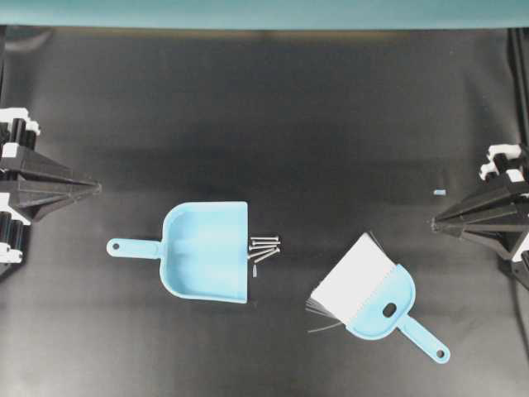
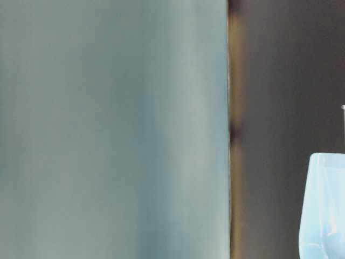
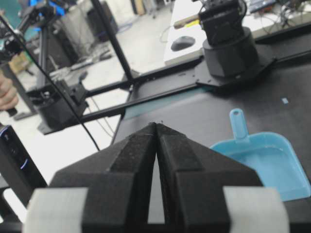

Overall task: Hold the dustpan with the left arm, while a human hand uses a hand brush to gather screws into the dustpan.
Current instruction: 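Move the left gripper toward the light-blue dustpan handle, then close the left gripper on the dustpan handle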

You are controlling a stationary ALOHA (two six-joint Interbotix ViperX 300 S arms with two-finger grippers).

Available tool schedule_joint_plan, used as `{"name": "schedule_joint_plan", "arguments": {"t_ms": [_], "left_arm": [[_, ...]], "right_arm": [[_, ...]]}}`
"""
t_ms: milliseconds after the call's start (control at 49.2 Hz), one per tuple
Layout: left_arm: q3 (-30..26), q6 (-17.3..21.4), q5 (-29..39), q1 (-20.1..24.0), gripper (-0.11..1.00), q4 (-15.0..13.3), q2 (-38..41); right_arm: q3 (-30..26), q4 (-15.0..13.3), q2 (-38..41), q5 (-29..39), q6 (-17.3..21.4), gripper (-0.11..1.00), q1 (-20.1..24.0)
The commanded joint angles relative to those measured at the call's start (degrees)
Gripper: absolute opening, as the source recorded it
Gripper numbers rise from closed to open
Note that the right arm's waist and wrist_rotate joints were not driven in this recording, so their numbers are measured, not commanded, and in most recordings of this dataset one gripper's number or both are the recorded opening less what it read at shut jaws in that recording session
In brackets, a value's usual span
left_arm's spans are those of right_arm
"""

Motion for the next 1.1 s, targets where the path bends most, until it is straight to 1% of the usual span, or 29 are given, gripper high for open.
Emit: {"name": "schedule_joint_plan", "arguments": {"t_ms": [0, 20, 81, 183, 264, 345, 427, 549, 711, 772, 853, 894, 935, 1077], "left_arm": [[-1.6, -0.6, 1.5, -1.6, 0.06, 2.4, 0.3], [-1.6, -0.6, 2.5, -1.8, 0.06, 2.4, 0.3], [-1.8, -0.7, 7.9, -1.8, 0.0, 2.4, 1.0], [-2.5, -0.8, 14.8, -1.8, 0.0, 2.4, 2.8], [-2.9, -0.8, 18.0, -1.8, 0.0, 2.4, 4.5], [-3.1, -0.9, 20.7, -1.8, 0.0, 2.3, 6.6], [-3.1, -1.3, 24.3, -1.2, 0.0, 2.4, 9.1], [-3.6, -3.1, 28.9, -0.6, 0.0, 2.4, 13.6], [-4.3, -5.9, 27.3, -0.5, 0.0, 2.4, 19.3], [-4.4, -6.6, 26.5, -0.6, 0.0, 2.4, 20.8], [-4.0, -6.6, 26.0, -0.3, 0.02, 2.4, 22.9], [-4.0, -6.6, 25.8, -0.1, 0.07, 2.4, 23.8], [-4.0, -6.6, 25.4, -0.1, 0.16, 2.4, 24.8], [-3.2, -6.4, 21.4, -0.4, 0.59, 2.5, 28.6]], "right_arm": [[-0.5, -0.2, 0.0, -0.3, 0.0, 0.04, 0.0], [-0.2, -0.3, -0.3, 0.3, 0.0, 0.04, 0.0], [0.4, -0.3, -1.6, 4.0, 0.0, 0.0, 0.0], [0.7, 0.0, -4.6, 16.1, 0.0, 0.0, 0.0], [0.9, 0.0, -6.3, 24.1, 0.1, 0.0, 0.0], [1.6, 0.3, -7.9, 29.1, 0.1, 0.0, 0.0], [2.7, 0.4, -9.8, 29.6, 0.1, 0.0, 0.0], [4.4, 0.4, -12.9, 27.1, 0.1, 0.0, 0.0], [8.1, -0.2, -16.3, 23.9, 0.0, 0.0, 0.0], [9.5, -0.2, -17.3, 24.1, 0.0, 0.0, 0.0], [10.7, -0.1, -18.8, 24.8, 0.1, 0.0, 0.0], [10.8, -0.1, -19.6, 25.5, 0.0, 0.0, 0.0], [10.7, -0.4, -20.4, 26.1, 0.0, 0.0, 0.0], [9.1, -0.6, -24.2, 27.9, 0.0, 0.0, 0.0]]}}
